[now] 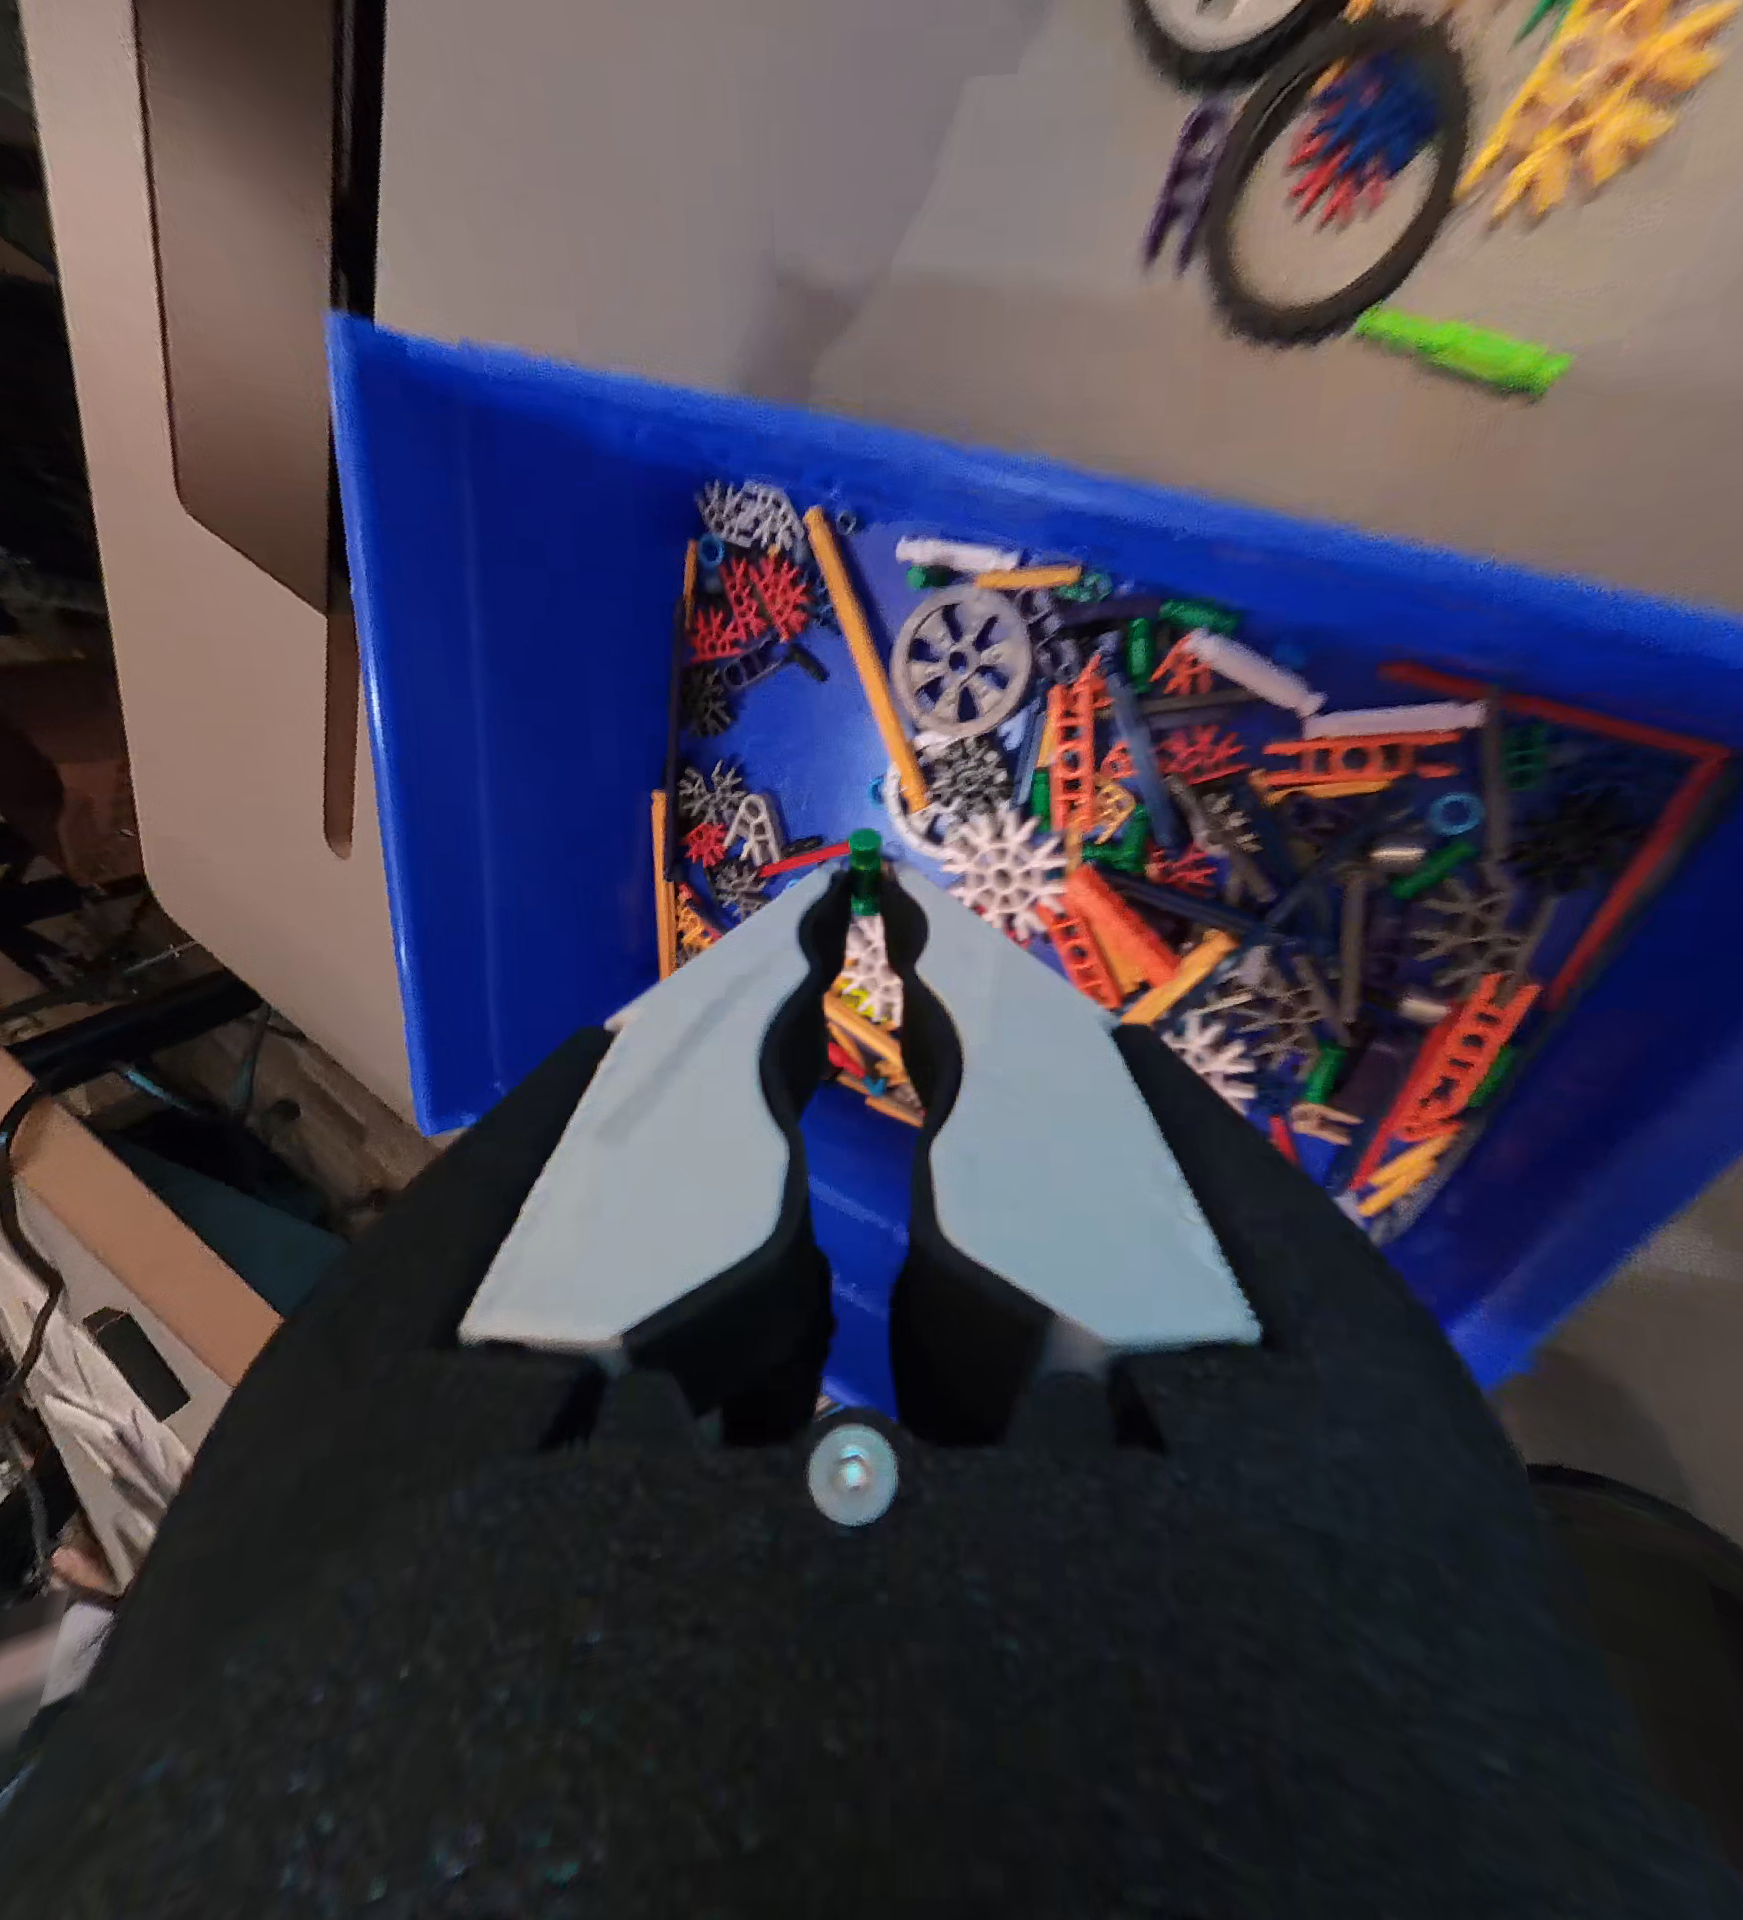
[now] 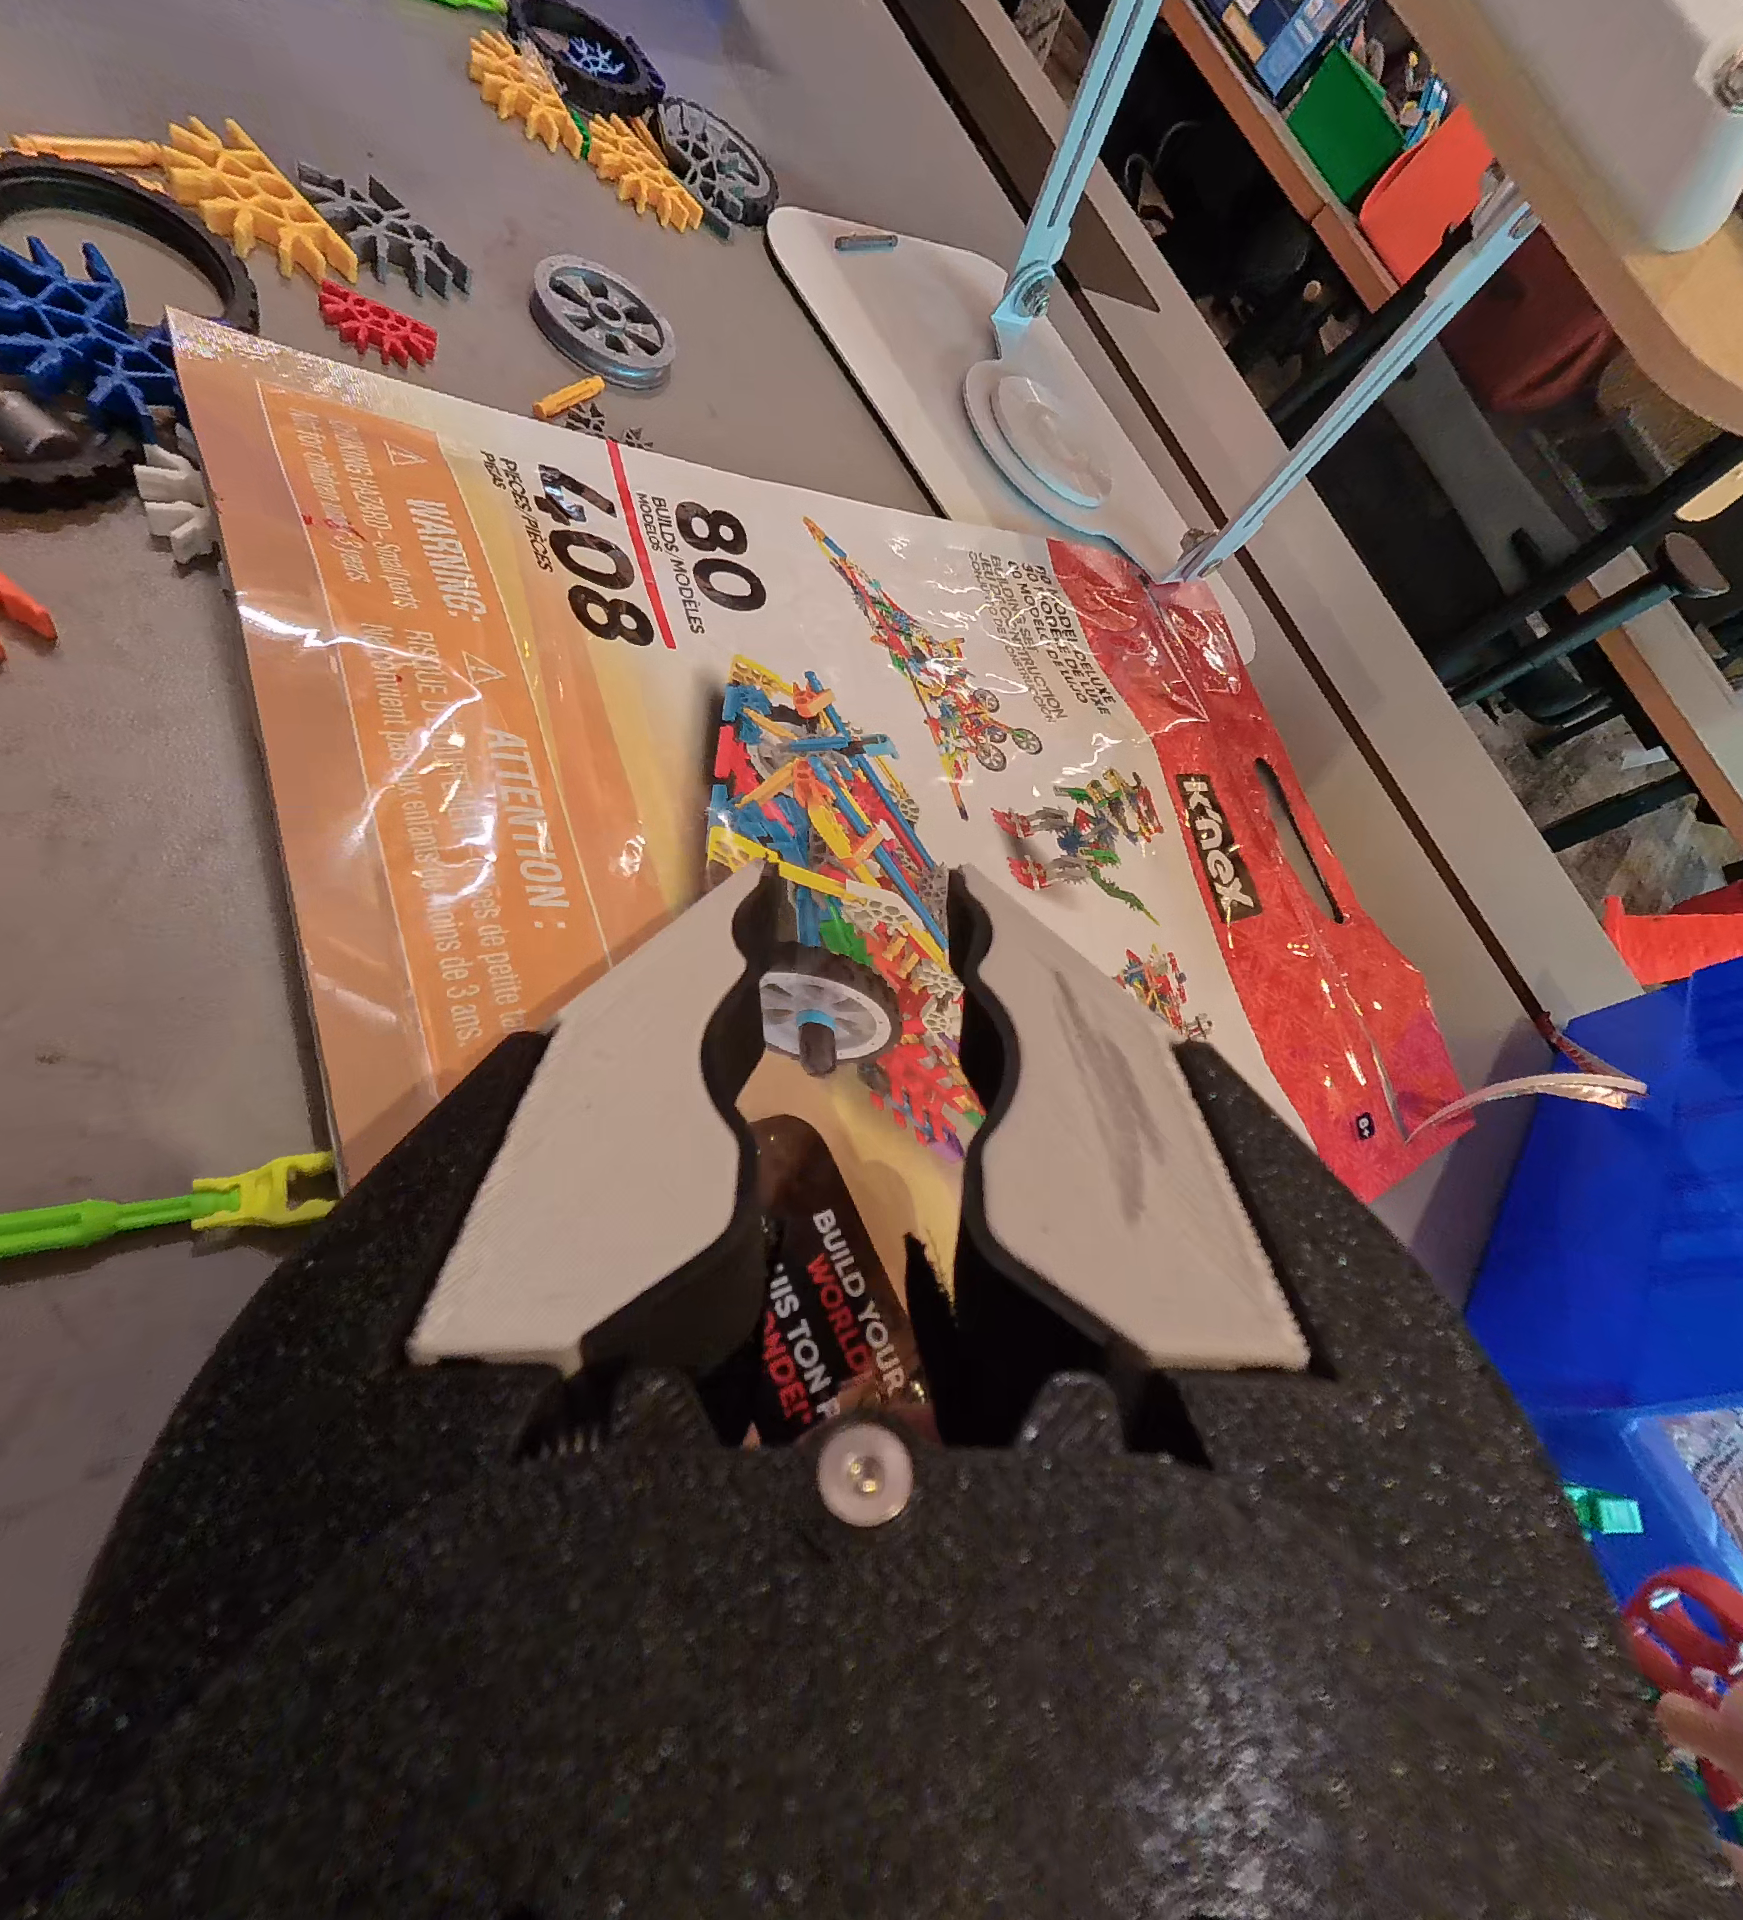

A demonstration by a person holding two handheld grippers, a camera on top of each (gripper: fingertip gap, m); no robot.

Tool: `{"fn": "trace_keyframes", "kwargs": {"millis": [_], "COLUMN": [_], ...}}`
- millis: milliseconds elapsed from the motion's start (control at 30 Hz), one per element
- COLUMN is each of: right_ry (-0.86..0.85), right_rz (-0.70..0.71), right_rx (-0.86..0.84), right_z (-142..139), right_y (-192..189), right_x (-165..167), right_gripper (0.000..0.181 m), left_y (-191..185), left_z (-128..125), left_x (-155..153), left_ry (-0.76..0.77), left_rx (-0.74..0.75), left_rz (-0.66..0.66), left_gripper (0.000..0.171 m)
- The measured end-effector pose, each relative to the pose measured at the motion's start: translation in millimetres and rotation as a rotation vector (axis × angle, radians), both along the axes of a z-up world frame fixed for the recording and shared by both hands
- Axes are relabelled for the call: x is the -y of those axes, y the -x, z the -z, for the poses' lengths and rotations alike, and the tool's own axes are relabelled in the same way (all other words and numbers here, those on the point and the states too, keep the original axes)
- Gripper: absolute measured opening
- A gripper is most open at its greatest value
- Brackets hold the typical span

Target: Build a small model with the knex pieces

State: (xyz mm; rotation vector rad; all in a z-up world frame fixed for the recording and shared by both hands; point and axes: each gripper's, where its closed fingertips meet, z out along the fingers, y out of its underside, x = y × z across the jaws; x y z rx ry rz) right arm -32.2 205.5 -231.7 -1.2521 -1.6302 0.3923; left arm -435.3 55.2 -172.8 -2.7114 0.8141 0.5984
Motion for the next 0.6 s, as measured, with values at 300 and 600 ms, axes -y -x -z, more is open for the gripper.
{"fn": "trace_keyframes", "kwargs": {"millis": [300, 600], "right_ry": [-0.009, -0.027], "right_rz": [-0.012, -0.023], "right_rx": [-0.017, -0.02], "right_z": [-4.9, -7.9], "right_y": [0.4, 1.1], "right_x": [4.3, 8.5], "right_gripper": [0.031, 0.031], "left_y": [-88.7, -110.9], "left_z": [-6.0, -4.3], "left_x": [11.2, 26.8], "left_ry": [-0.077, -0.108], "left_rx": [0.066, 0.057], "left_rz": [0.091, 0.071], "left_gripper": [0.003, 0.003]}}
